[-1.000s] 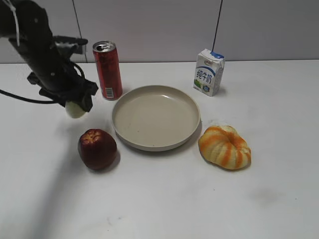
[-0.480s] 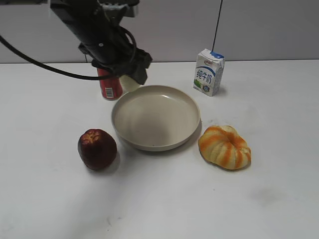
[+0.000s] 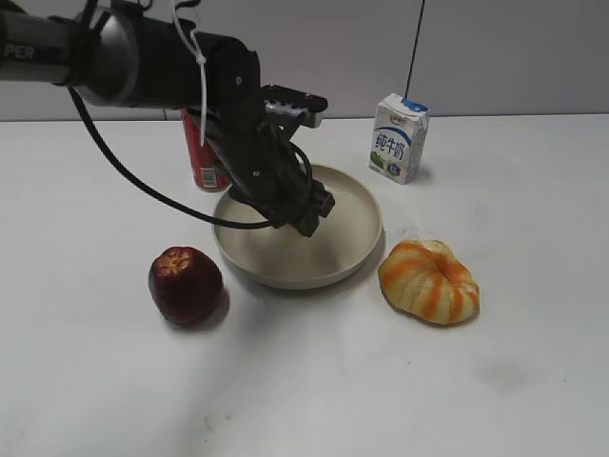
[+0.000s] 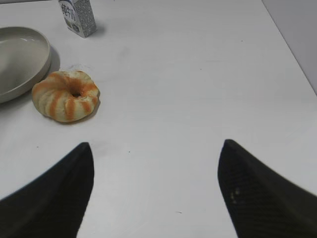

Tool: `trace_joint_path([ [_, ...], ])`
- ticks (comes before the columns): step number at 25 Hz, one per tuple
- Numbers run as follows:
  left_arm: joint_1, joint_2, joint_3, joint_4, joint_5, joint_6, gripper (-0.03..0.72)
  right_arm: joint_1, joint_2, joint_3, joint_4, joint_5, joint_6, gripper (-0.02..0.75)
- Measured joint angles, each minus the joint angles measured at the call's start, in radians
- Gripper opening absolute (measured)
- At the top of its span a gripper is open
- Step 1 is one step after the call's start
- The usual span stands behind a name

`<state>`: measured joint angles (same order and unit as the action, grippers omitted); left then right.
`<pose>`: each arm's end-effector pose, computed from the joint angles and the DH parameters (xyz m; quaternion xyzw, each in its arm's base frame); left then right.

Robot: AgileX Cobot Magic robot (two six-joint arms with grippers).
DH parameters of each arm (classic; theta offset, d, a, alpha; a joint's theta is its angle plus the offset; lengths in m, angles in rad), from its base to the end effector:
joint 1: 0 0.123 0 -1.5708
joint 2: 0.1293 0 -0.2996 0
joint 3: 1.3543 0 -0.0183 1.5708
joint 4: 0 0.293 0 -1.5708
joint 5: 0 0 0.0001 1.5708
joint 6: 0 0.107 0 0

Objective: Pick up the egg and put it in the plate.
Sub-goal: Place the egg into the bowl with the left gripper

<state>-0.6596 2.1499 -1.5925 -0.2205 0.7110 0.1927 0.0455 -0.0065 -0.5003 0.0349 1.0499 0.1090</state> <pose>0.3903 -0.3220 0.1366 0.3413 0.9160 -0.1287 0.1671 0.0310 0.0047 0.2917 0.0263 0.8481 0.0582 0.5260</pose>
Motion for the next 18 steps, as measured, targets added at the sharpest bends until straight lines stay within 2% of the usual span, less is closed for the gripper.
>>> trace_joint_path([
  [3,0.000,0.030,0.000,0.020,0.000,0.000,0.492,0.000,0.000,0.000,0.000,0.000,0.000,0.589],
  [6,0.000,0.039,0.000,0.034,0.000,0.000,0.601,0.000,0.000,0.000,0.000,0.000,0.000,0.589],
  [8,0.000,0.039,0.000,0.043,0.001,0.000,0.643,0.000,0.000,0.000,0.000,0.000,0.000,0.589],
  [12,0.000,0.028,-0.027,0.061,0.058,0.000,0.659,0.000,0.000,0.000,0.000,0.000,0.000,0.589],
  [18,0.000,-0.059,-0.171,0.123,0.278,0.000,0.655,0.000,0.000,0.000,0.000,0.000,0.000,0.589],
])
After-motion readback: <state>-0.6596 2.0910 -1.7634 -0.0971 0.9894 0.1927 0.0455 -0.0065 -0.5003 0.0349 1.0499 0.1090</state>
